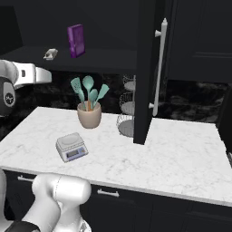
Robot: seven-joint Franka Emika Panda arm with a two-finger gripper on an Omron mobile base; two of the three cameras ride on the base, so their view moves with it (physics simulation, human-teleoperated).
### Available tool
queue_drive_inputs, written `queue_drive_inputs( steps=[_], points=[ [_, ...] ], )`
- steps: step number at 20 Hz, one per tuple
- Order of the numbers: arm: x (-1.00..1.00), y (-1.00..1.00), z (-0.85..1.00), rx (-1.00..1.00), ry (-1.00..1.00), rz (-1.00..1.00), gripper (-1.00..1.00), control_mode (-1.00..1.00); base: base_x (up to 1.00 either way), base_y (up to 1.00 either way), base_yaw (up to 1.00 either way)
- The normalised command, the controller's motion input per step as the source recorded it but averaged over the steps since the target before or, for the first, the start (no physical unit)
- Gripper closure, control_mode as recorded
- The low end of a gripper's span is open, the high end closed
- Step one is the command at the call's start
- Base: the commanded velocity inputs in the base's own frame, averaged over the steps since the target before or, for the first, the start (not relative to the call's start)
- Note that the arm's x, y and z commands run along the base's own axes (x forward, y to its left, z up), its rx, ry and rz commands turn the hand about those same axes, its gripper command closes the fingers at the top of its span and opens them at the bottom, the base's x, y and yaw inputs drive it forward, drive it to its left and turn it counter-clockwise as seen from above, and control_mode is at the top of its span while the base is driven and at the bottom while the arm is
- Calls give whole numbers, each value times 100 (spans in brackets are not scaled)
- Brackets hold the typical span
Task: Pick the bar and place it on the digital scale for weighing, and close the cabinet.
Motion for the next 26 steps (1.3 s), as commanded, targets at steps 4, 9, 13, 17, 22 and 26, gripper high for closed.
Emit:
queue_drive_inputs(
  steps=[4, 9, 13, 17, 22, 26],
  points=[
    [-13, 7, 86, 3, -7, 1, -100, -100, 0, 0, 0],
    [-4, 0, 52, 3, 1, 5, -100, -100, 0, 0, 0],
    [0, 0, 0, 18, 9, 8, -100, -100, 0, 0, 0],
    [22, 0, -1, 11, 0, 10, -100, -100, 0, 0, 0],
    [39, 5, -9, 3, -1, 13, -100, -100, 0, 0, 0],
    [47, 19, -8, 0, 0, 10, -100, -100, 0, 0, 0]
  ],
)
